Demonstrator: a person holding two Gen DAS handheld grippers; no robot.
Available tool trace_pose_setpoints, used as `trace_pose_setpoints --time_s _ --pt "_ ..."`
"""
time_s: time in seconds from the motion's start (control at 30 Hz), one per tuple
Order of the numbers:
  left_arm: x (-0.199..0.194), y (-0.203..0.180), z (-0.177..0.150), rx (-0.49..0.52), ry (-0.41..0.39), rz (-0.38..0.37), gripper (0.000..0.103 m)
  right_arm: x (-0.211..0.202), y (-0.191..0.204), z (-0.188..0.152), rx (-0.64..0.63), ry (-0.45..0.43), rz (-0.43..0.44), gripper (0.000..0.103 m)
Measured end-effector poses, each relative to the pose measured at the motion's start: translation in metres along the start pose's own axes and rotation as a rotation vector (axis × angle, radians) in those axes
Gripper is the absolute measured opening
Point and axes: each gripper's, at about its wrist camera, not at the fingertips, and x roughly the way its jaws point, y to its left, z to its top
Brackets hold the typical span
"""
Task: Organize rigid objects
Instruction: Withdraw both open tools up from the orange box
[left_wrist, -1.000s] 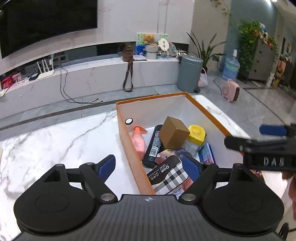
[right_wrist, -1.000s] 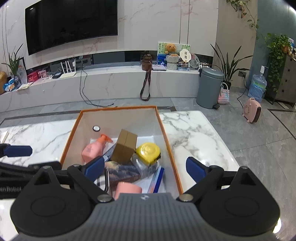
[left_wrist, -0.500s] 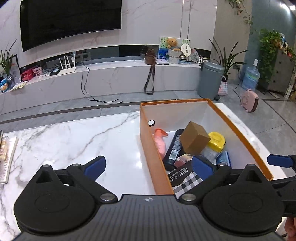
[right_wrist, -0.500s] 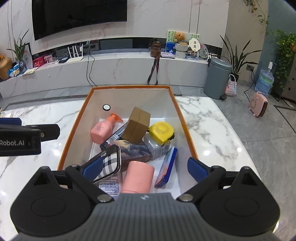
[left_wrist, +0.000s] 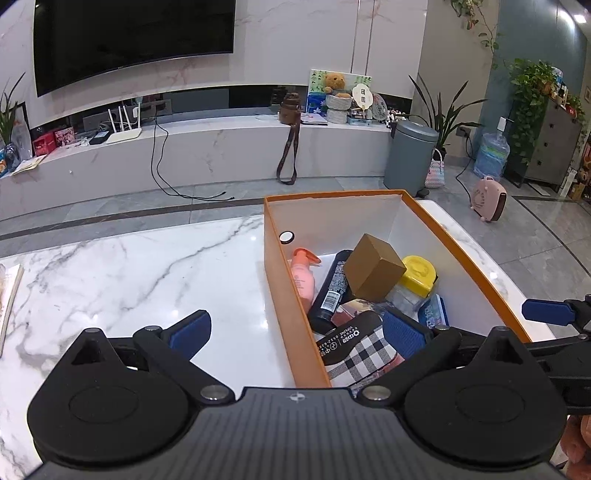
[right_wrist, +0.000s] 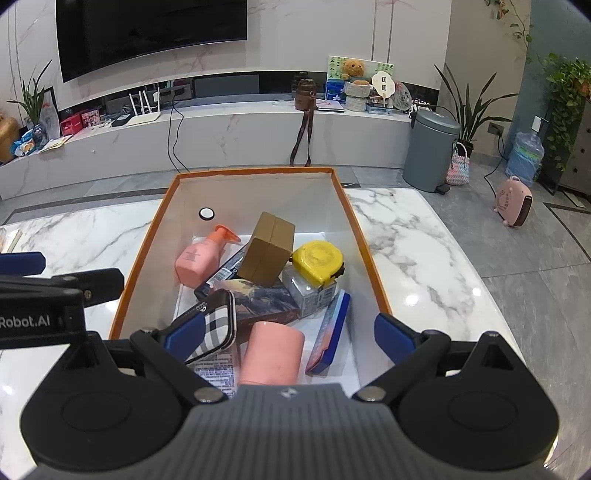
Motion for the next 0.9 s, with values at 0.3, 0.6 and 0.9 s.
trace_pose_setpoints --time_s 0.3,0.6,0.9 --pt "-0.005 -0.004 0.000 0.002 -0.002 -0.011 0.103 -0.001 0.001 0.000 -0.003 0.002 0.001 0.098" --pt "-0.007 -0.007 0.001 -0.001 -0.003 -0.013 0.103 -0.002 0.001 0.001 -0.009 0.002 0.000 0.098" --pt "-0.010 -0.014 0.000 0.007 -0.024 -0.023 0.103 -0.004 0.001 0.001 -0.013 -0.001 -0.008 0.098"
